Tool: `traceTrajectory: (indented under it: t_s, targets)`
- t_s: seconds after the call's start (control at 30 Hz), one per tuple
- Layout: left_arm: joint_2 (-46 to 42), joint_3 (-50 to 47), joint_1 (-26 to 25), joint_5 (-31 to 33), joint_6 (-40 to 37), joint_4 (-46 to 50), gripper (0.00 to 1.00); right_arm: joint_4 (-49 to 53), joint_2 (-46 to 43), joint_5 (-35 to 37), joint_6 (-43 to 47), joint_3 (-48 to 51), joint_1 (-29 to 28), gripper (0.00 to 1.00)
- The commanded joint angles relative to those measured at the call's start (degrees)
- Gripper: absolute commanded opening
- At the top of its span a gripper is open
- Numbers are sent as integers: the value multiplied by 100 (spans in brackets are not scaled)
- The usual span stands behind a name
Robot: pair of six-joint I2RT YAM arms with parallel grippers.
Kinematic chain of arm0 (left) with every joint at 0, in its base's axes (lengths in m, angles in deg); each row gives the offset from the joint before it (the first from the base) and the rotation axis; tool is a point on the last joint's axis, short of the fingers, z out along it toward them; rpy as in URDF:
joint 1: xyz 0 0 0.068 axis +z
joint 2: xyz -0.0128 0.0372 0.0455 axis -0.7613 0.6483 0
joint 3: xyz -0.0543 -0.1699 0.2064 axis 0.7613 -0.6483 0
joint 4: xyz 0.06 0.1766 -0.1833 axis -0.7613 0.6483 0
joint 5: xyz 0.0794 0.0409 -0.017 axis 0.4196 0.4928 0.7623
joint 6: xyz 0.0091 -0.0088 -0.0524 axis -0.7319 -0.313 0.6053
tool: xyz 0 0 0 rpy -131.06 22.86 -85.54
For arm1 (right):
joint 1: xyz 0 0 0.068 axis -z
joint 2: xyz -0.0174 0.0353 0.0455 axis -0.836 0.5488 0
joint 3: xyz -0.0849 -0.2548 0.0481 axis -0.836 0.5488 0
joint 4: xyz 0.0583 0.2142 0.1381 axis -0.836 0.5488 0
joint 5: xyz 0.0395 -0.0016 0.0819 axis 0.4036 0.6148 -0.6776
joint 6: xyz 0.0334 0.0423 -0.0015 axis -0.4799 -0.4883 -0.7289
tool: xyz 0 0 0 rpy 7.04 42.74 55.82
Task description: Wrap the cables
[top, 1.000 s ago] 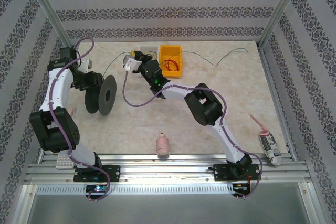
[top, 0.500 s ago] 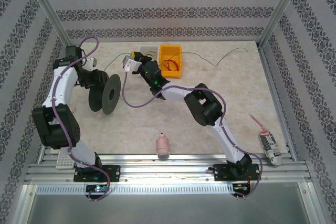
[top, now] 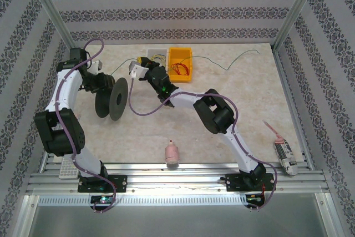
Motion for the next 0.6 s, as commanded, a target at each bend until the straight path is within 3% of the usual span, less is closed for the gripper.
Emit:
traceTrajectory:
  t_s: [0.0,0.57]
  targets:
    - [34,207,-63,-39,28,-11,41,-54,-67,219,-57,-118,116,0]
    - [170,250,-63,-49,35,43,34,61,66,305,-204,-356,276,0]
